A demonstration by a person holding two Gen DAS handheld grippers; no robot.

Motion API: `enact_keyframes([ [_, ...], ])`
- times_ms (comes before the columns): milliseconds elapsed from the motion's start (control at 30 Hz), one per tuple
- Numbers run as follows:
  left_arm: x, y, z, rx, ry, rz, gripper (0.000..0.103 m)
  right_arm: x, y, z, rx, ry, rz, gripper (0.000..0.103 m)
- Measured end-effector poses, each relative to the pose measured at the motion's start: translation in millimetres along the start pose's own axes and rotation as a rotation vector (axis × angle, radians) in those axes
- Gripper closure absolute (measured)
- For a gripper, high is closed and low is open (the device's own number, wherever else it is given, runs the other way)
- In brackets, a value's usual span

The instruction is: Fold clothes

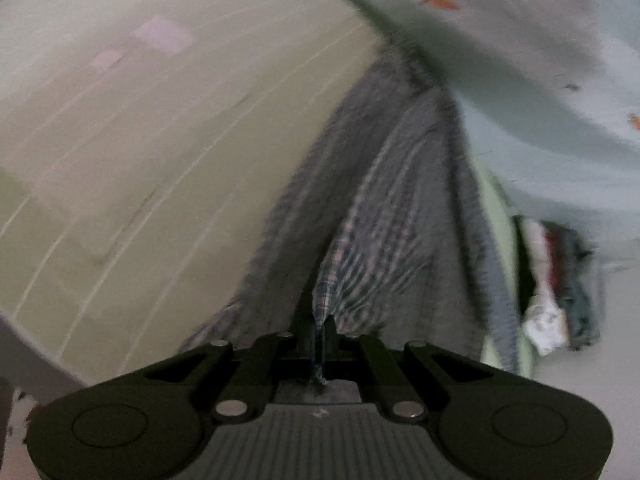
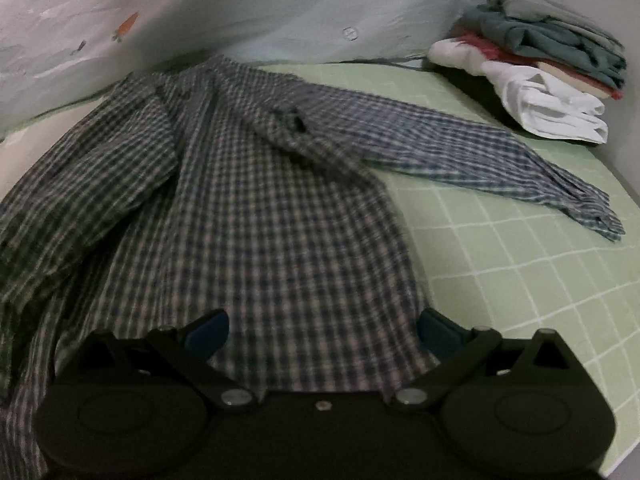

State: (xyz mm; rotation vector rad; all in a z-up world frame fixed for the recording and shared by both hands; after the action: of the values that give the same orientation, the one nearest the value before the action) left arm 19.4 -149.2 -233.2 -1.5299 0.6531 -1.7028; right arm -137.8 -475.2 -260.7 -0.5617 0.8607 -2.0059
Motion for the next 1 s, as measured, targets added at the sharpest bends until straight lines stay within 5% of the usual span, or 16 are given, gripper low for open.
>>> enact_keyframes([
  [200, -11.1, 20.2, -7.5, -0.070, 0.039, 0.175, 0.095, -8.4, -3.7, -3.6, -0.009, -0.039, 0.009, 0.001],
  [367, 5.4, 16.9, -6.3, -0.060, 0.143, 0.186, 0.071, -4.8, -6.1, -2.8, -0.003, -0.026, 0.001, 0.001],
  [567, 54.0, -2.8, 3.7, 0.072, 0.371, 0.089, 0.039, 3.9, -9.1, 2.4, 0.011, 0.012, -0.022, 0.001],
  [667, 70.9, -9.1, 7.9, 0.132, 0.465, 0.078, 0.034, 7.1, -9.6, 6.6, 0.023, 0.023, -0.032, 0.001],
  [1000, 81.2, 1.0, 37.9, 0.106, 0.404, -0.099, 0.000, 28.2, 3.6, 27.6, 0.052, 0.069, -0.068, 0.000],
])
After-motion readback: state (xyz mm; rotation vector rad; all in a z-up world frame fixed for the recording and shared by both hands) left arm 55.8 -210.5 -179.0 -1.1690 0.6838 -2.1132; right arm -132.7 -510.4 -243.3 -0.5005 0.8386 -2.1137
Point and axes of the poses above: each gripper's, at about its wrist camera, not at the fingertips, and y roughly the way its jaws point, x to its right, z to its top, the point moved 4 cm from there along y, roughly the way its jaws point, and after that the axes turned 3 degrees about -y, right-handed, at the moved point
